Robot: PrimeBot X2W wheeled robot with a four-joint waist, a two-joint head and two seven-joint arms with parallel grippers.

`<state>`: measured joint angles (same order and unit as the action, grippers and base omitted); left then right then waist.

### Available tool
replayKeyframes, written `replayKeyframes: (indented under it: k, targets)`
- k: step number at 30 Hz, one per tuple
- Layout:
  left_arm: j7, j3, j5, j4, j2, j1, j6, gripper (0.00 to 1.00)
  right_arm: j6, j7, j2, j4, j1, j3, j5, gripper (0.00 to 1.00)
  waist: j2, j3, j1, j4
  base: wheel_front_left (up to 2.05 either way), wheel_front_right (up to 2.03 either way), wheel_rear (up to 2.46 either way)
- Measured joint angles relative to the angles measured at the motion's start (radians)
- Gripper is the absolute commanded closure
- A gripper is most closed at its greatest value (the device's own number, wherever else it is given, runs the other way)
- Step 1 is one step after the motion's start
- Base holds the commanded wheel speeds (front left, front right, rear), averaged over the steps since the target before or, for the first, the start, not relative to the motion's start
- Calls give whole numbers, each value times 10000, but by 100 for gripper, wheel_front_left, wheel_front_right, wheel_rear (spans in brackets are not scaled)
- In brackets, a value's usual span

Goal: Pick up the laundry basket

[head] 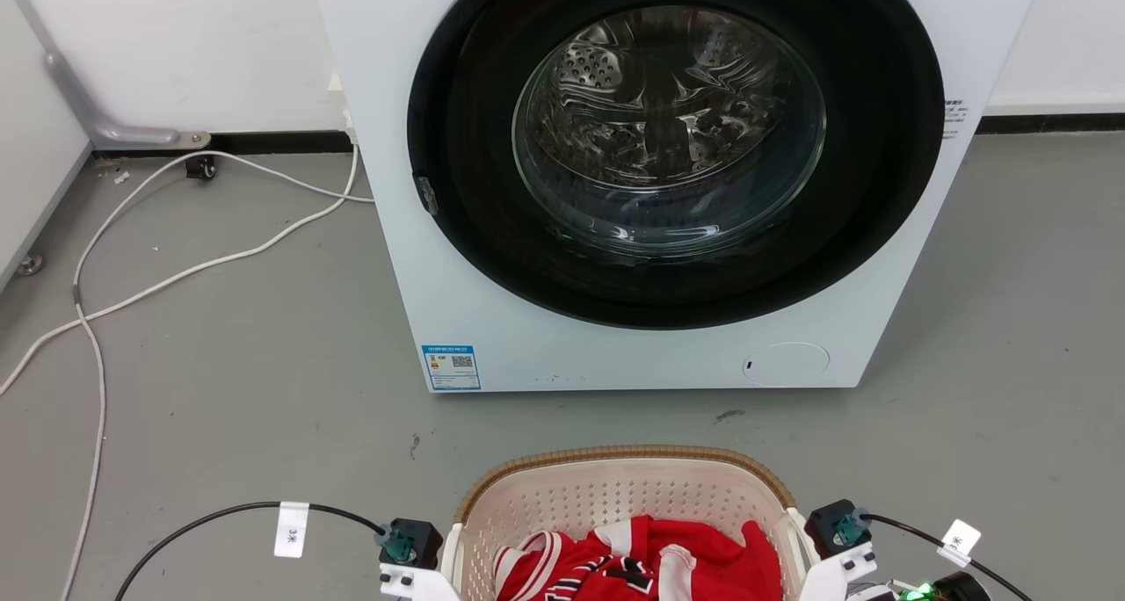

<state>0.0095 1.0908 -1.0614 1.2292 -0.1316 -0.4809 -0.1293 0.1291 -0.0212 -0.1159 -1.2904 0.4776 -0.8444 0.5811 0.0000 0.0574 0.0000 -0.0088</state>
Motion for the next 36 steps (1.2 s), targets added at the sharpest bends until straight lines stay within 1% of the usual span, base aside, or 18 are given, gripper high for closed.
replayKeyframes:
  k: [36]
  targets:
    - [-192,631,-606,79,-17,-107,0,100,0,31,-100,-4,38,-491,447,100,0,3,0,22,0,0,0]
